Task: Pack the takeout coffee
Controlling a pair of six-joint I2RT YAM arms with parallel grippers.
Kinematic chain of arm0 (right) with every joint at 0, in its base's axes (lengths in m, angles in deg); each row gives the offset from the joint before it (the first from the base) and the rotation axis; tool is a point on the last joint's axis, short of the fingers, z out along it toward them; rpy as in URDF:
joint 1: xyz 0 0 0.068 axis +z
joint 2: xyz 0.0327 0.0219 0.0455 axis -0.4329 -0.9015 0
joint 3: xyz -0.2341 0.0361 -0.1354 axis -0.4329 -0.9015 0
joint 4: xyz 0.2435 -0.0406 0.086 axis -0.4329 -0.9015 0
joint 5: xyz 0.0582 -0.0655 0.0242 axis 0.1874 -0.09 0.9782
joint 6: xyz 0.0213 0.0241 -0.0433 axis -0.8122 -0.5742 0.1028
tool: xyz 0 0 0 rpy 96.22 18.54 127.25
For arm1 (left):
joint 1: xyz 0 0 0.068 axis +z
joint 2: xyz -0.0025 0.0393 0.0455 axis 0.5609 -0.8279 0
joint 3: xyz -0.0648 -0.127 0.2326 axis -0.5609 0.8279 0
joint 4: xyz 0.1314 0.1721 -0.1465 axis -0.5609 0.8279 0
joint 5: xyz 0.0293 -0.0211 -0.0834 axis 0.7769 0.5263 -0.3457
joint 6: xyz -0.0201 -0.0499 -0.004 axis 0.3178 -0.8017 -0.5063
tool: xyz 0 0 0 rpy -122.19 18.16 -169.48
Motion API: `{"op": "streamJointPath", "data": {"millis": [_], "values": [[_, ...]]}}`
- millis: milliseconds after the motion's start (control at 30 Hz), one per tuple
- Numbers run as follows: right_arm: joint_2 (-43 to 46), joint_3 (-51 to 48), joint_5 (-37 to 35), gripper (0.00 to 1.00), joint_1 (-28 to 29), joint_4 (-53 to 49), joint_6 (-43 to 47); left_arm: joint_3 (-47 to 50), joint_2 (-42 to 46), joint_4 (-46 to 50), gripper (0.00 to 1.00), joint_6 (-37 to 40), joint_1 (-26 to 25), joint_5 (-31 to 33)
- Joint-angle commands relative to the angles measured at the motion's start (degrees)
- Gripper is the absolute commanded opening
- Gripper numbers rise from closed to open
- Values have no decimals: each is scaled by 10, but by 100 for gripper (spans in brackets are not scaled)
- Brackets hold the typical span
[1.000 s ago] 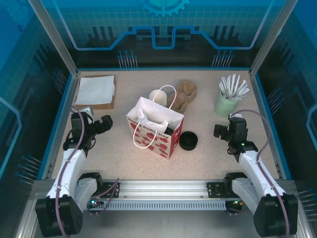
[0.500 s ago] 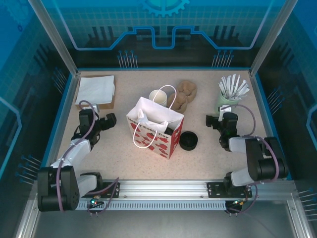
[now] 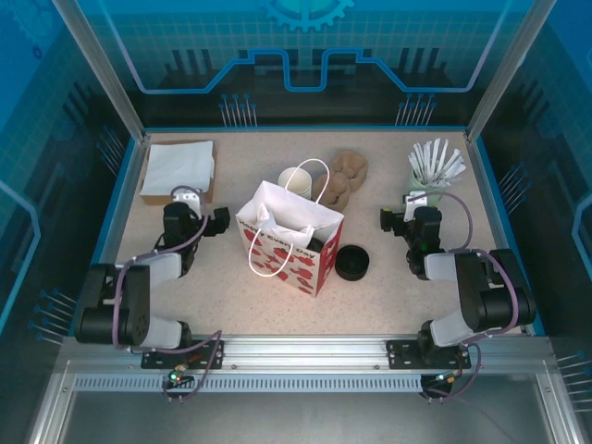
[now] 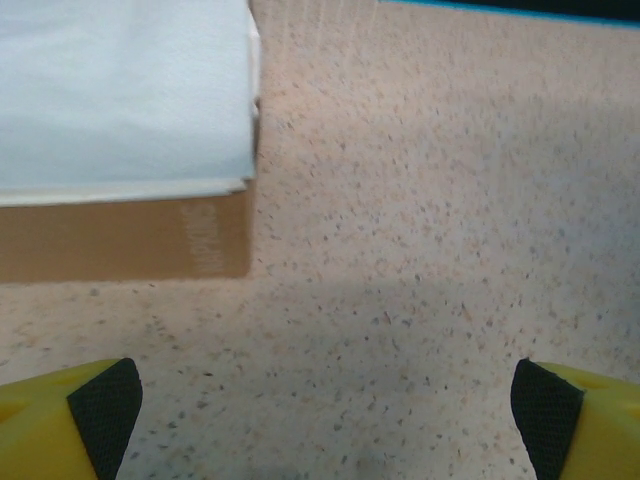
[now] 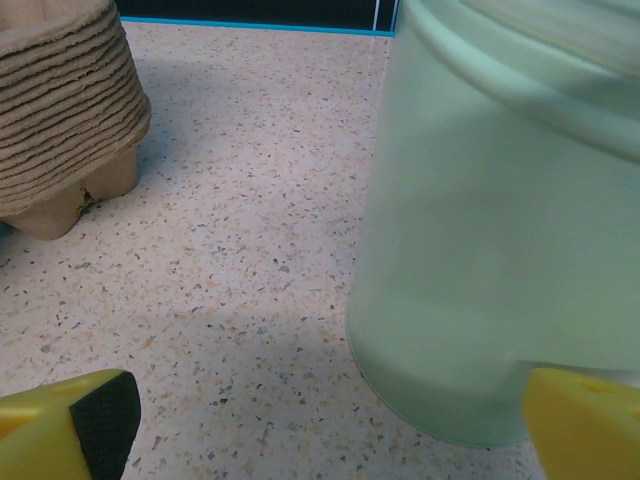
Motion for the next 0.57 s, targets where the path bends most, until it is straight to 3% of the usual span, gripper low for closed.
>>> {"op": "streamJointPath", "data": {"millis": [0,100,167,533], "values": [[-1,11,-4,100,6,17,7,28,-8,-108,99,29,-10,-2],[-1,11,-4,100,6,17,7,28,-10,-111,99,21,-8,9],[-1,11,-4,100,6,17,7,-2,-13,-57,99,14,-8,19],[-1,11,-2,100,6,15,7,1,-13,-62,99,9,-6,31]]}}
